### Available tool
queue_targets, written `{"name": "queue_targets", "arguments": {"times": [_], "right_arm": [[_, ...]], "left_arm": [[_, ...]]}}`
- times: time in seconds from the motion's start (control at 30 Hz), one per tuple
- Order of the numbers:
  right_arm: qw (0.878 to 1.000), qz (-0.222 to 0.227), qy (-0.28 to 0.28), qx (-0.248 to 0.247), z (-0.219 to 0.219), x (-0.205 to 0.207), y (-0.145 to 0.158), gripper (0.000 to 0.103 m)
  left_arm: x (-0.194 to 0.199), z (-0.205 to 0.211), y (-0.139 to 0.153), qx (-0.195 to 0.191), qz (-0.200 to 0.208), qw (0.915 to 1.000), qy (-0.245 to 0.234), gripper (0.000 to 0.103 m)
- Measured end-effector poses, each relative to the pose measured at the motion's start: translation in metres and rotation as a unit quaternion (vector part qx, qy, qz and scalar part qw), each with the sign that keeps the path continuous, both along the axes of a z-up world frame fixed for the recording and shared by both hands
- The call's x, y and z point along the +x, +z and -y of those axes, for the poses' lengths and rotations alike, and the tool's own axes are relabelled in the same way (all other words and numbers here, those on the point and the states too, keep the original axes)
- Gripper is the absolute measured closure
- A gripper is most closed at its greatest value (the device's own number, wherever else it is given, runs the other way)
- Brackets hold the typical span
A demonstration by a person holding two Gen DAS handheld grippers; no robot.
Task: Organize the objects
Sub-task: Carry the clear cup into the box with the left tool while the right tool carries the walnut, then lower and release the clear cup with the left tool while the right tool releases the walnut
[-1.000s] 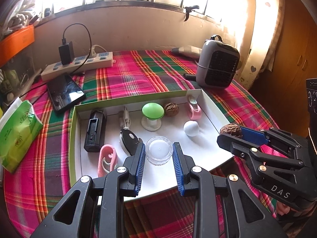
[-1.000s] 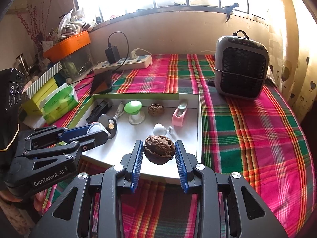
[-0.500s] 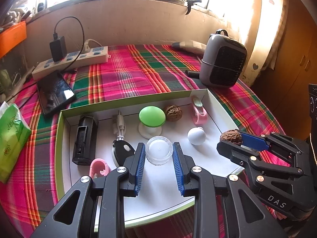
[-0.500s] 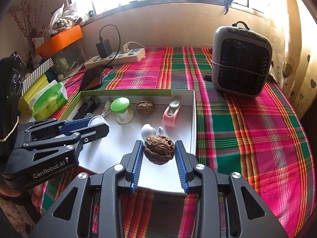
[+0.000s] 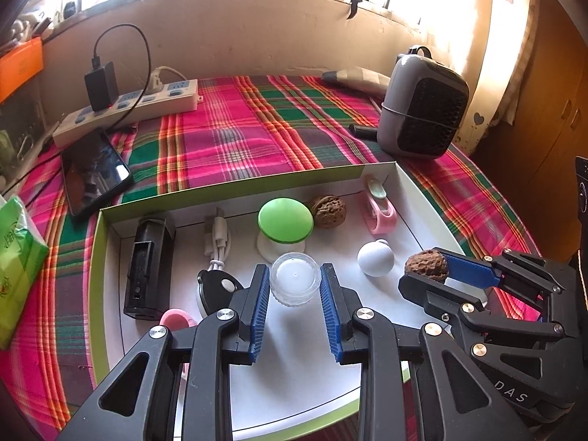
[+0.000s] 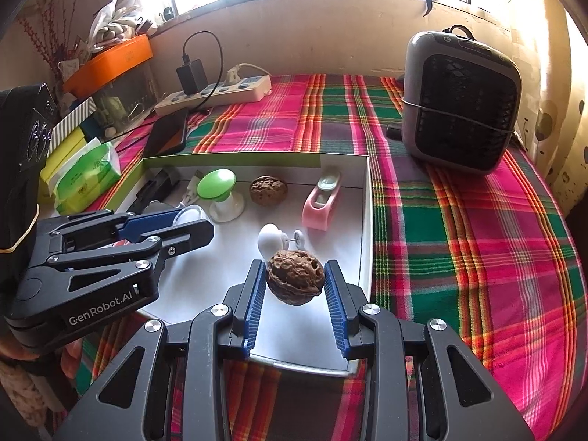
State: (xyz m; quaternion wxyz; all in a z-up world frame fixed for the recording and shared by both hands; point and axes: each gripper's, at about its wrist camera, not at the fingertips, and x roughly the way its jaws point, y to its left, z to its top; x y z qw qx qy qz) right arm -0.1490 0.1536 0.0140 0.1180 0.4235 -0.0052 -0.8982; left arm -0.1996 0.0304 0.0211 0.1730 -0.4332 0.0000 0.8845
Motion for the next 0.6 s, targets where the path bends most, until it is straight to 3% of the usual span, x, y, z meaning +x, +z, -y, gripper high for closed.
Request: {"name": "queue_targets", "arguments": {"times": [0.6], "right_arm": [[0.999, 0.003, 0.025, 0.026, 0.014, -0.003, -0.007, 0.069]], "left_arm": [[-0.007, -0.006, -0.005, -0.011, 0.003, 0.9999, 0.000, 0.077]]}}
